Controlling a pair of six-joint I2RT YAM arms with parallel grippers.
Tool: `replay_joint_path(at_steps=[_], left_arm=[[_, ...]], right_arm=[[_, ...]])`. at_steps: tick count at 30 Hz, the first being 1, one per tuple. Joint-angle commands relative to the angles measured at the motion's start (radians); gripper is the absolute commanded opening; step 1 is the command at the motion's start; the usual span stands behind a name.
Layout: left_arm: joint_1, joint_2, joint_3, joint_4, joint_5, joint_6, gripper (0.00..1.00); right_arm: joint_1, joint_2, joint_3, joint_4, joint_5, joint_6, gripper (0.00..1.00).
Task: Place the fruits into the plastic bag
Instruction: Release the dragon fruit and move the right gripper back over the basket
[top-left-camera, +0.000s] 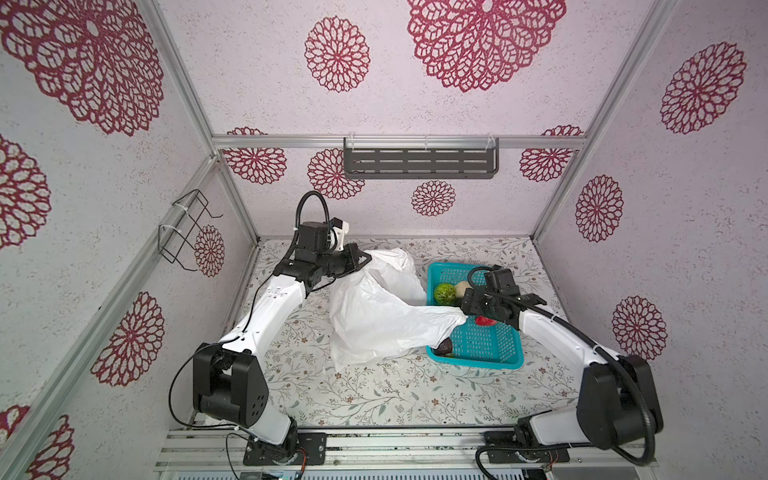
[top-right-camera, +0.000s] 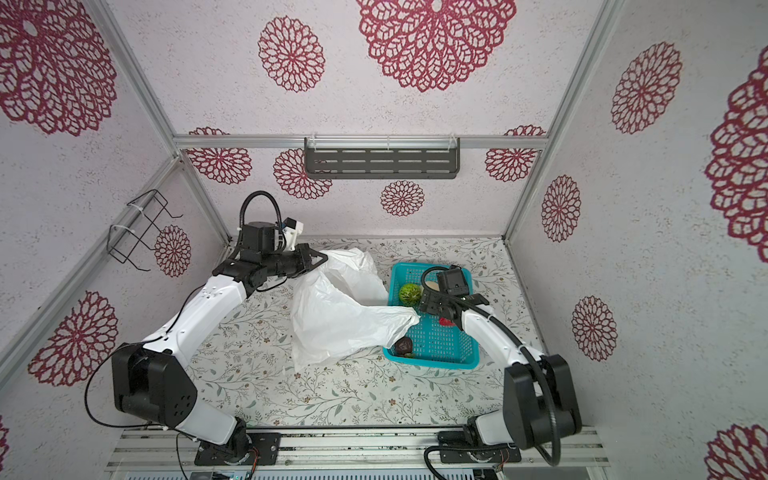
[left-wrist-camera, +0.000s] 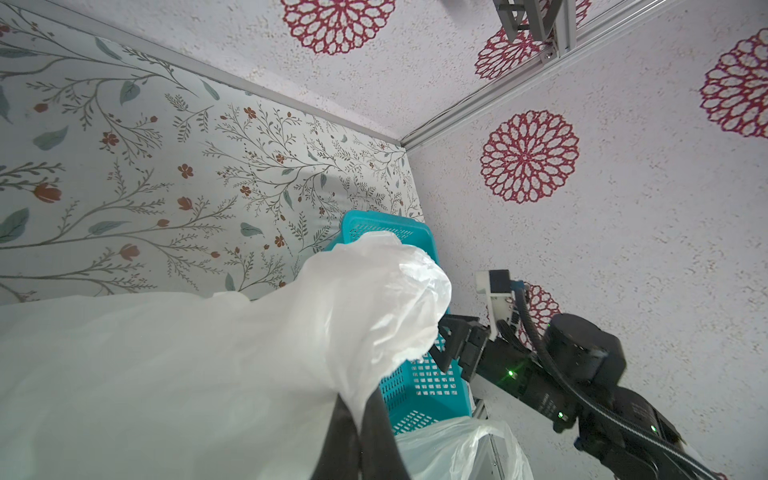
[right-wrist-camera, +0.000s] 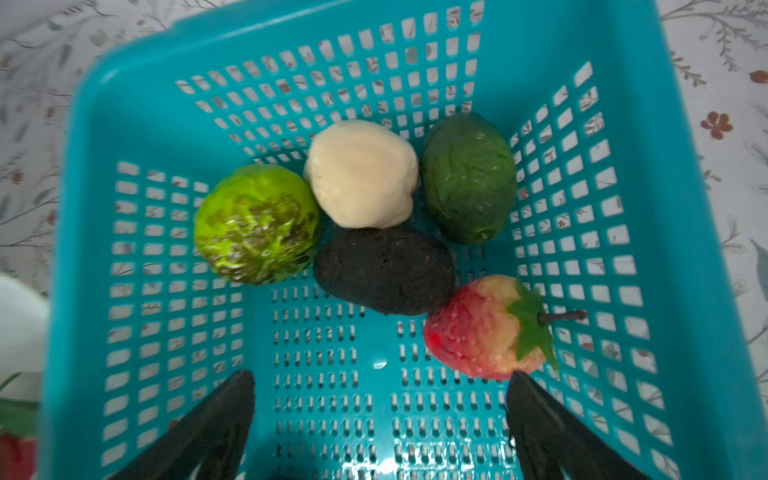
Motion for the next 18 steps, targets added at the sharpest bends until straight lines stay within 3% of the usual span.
replay_joint_path(at_steps=[1, 8, 12, 18], left_arm=[[-0.003, -0.015, -0.008, 0.007, -0.006, 0.022, 0.0], [-0.003, -0.017, -0.006, -0.001, -0.006, 0.024, 0.0], [-0.003, -0.017, -0.009, -0.004, -0.01, 0.024, 0.0], [-0.003, -0.003, -0.007, 0.002, -0.005, 0.015, 0.0]], right_arm=[[-0.031, 0.07, 0.06, 0.006, -0.007, -0.035, 0.97], [-0.041, 0.226, 0.132, 0.038, -0.125, -0.076, 0.95], [-0.031, 0.238, 0.099, 0.069, -0.193, -0.054, 0.93], [-0.009, 0.232, 0.045, 0.09, -0.172, -0.03, 0.92]])
